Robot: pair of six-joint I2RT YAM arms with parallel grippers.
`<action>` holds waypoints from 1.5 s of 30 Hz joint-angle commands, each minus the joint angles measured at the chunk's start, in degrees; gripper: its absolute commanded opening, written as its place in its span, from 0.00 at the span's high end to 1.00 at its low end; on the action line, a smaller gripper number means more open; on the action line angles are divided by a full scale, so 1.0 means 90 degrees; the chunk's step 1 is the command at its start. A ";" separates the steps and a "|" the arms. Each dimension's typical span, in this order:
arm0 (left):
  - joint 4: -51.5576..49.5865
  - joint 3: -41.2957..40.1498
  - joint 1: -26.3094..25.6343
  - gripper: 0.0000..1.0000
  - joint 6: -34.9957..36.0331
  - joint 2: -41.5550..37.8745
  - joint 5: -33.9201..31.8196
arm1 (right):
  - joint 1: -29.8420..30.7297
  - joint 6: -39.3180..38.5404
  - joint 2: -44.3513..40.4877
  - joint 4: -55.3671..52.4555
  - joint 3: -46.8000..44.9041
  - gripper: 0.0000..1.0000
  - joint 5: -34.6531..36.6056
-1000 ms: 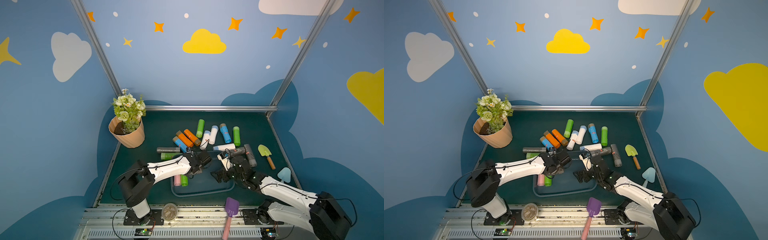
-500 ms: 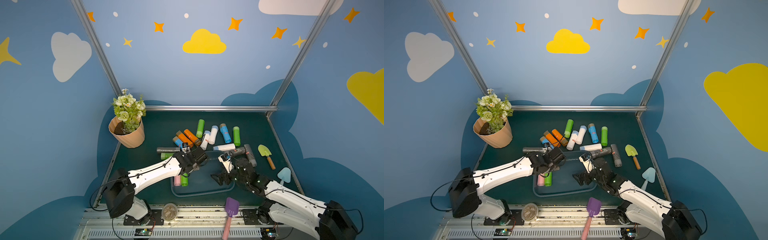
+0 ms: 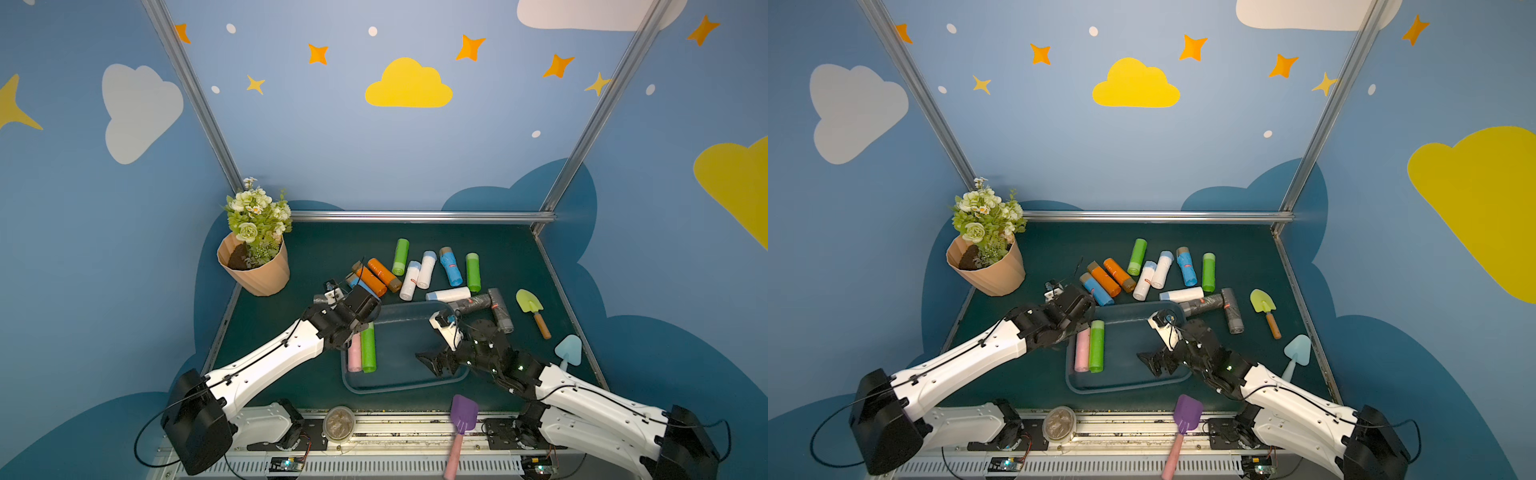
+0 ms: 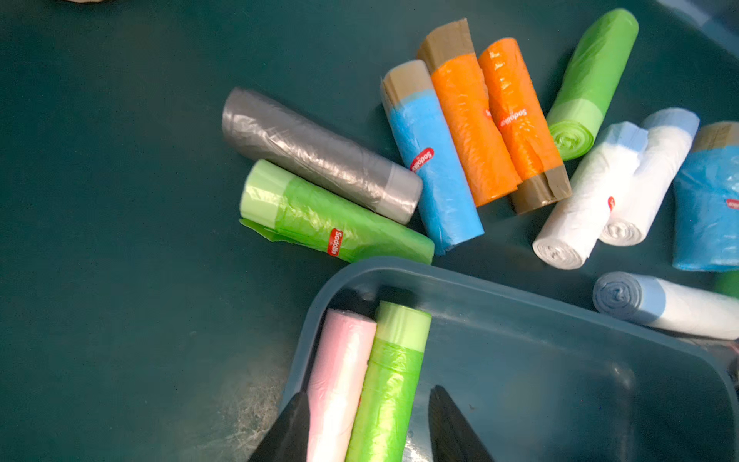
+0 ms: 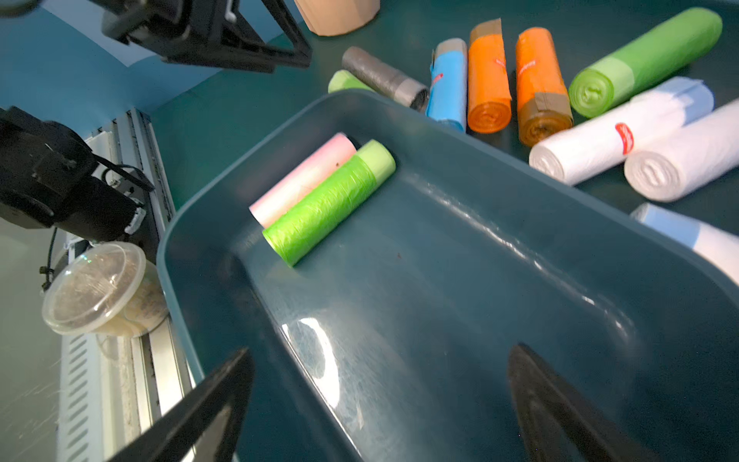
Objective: Put the roll of trash bags into the storage box
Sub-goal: Pick up the roll of trash bags from the center of the board.
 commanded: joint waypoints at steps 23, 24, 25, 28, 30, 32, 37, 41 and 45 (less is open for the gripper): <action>0.0708 0.0996 0.2678 0.50 -0.0542 0.1775 0.0922 | 0.0603 -0.1430 0.1388 0.1686 -0.0036 0.03 0.0670; 0.0670 0.1032 0.2708 0.50 -0.0602 0.1868 0.0919 | 0.0603 -0.1431 0.1375 0.1692 -0.0031 0.03 0.0679; 0.0737 0.1023 0.2748 0.50 -0.0671 0.1957 0.0973 | 0.0603 -0.1429 0.1375 0.1692 -0.0031 0.03 0.0705; 0.1156 0.0942 0.2864 0.50 -0.0852 0.2178 0.1444 | 0.0593 -0.1438 0.1421 0.1695 -0.0007 0.03 0.0810; 0.1224 0.1062 0.2888 0.49 -0.0895 0.2382 0.1679 | 0.0594 -0.1443 0.1444 0.1640 0.0034 0.03 0.0822; 0.1360 0.1139 0.2886 0.49 -0.0988 0.2577 0.1834 | 0.0594 -0.1438 0.1457 0.1645 0.0030 0.03 0.0787; 0.1434 0.1321 0.2864 0.49 -0.1181 0.2920 0.1993 | 0.0588 -0.1436 0.1457 0.1642 0.0047 0.03 0.0817; 0.1317 0.1347 0.2857 0.49 -0.1512 0.3066 0.1925 | 0.0594 -0.1439 0.1517 0.1666 0.0057 0.03 0.0768; 0.1258 0.1393 0.2860 0.48 -0.1779 0.3225 0.1942 | 0.0592 -0.1438 0.1568 0.1621 0.0113 0.03 0.0746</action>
